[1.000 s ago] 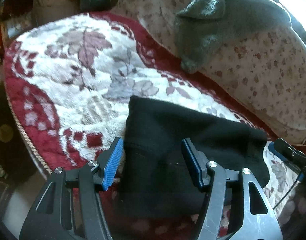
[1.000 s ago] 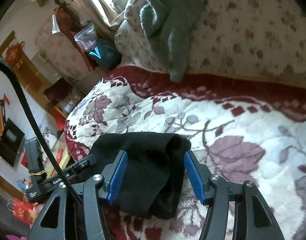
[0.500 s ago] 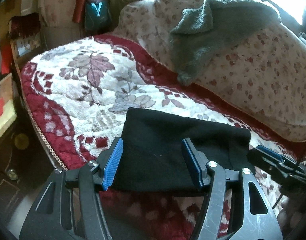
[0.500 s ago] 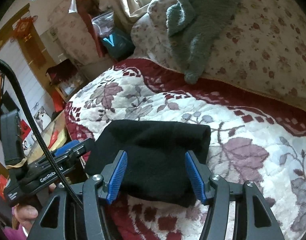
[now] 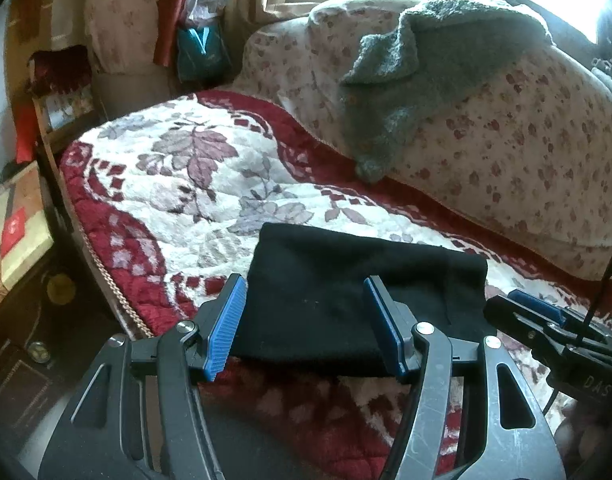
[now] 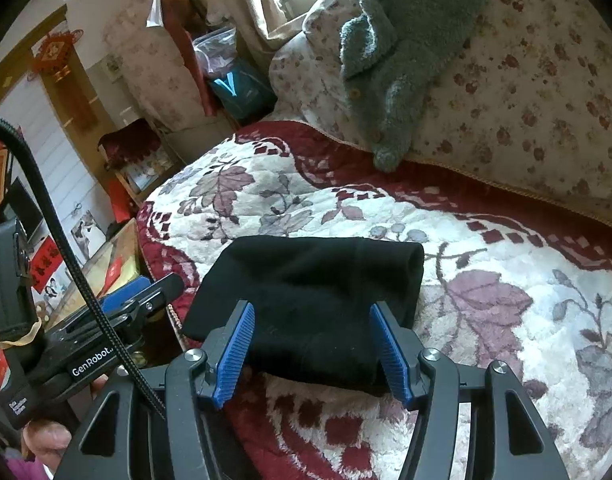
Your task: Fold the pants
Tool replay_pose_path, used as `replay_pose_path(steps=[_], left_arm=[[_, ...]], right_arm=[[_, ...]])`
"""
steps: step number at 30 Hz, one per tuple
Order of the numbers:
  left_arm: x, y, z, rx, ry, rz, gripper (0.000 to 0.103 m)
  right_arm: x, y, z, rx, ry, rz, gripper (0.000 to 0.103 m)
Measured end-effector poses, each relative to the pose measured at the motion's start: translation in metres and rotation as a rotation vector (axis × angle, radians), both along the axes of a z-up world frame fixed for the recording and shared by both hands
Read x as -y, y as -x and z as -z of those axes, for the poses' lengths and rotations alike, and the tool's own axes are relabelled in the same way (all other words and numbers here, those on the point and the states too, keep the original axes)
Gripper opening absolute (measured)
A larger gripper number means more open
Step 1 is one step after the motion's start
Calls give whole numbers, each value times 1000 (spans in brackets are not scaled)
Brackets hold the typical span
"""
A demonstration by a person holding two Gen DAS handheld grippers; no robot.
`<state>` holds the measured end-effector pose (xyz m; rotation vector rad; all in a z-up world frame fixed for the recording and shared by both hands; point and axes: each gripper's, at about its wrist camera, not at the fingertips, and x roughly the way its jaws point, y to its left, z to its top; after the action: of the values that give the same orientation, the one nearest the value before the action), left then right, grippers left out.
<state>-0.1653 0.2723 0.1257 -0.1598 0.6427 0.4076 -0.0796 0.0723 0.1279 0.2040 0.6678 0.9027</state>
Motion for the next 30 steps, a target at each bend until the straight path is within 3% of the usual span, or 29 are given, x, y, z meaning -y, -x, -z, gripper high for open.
replay_pose_path(steps=[10,30], left_arm=[[6,9,-3,-9,-44,-32,61],[8,13,-1,-17,-41,-49,61]], right_arm=[[-2,10,0,3,4,-18,58],[-4,18,0,3,10,-36,59]])
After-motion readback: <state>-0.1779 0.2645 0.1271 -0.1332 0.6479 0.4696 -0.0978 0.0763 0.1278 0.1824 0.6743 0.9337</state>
